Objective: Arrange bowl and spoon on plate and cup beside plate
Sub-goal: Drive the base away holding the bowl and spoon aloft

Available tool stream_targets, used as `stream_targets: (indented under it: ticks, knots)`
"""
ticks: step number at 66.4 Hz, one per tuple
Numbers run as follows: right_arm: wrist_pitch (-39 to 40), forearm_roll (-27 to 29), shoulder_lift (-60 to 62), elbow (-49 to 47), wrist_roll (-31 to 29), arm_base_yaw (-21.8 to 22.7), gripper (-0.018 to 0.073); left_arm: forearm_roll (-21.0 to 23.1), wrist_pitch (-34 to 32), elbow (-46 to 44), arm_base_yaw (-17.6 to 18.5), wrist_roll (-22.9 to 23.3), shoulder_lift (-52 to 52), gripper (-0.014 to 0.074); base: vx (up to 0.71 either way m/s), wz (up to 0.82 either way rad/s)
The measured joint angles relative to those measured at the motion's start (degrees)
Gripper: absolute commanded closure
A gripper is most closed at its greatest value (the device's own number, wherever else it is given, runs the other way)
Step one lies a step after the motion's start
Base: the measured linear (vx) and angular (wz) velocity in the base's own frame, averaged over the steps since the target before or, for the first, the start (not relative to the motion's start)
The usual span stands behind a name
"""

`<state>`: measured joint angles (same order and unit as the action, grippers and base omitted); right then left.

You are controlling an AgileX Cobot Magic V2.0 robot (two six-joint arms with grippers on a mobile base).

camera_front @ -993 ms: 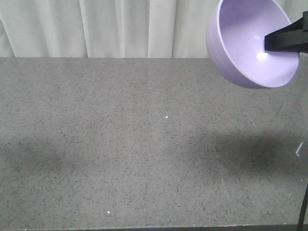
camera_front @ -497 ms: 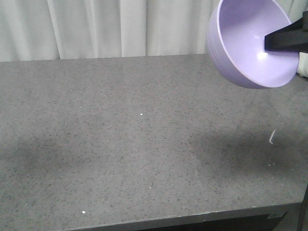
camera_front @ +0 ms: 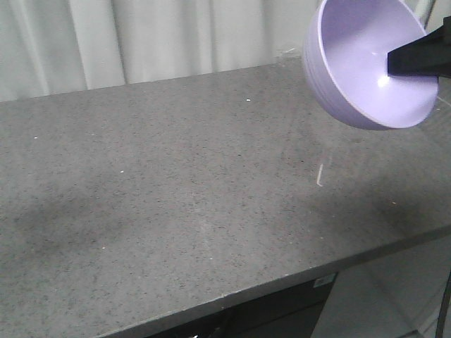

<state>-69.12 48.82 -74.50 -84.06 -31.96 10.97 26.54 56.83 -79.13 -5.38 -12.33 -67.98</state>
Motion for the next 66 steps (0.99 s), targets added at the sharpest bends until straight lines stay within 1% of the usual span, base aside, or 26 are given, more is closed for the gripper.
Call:
stream_targets:
  ticks: [66]
  knots:
    - [0.0, 0.0, 0.0, 0.0, 0.0, 0.0, 0.0565, 0.0, 0.0, 0.0, 0.0, 0.0, 0.0, 0.0604, -0.05, -0.46]
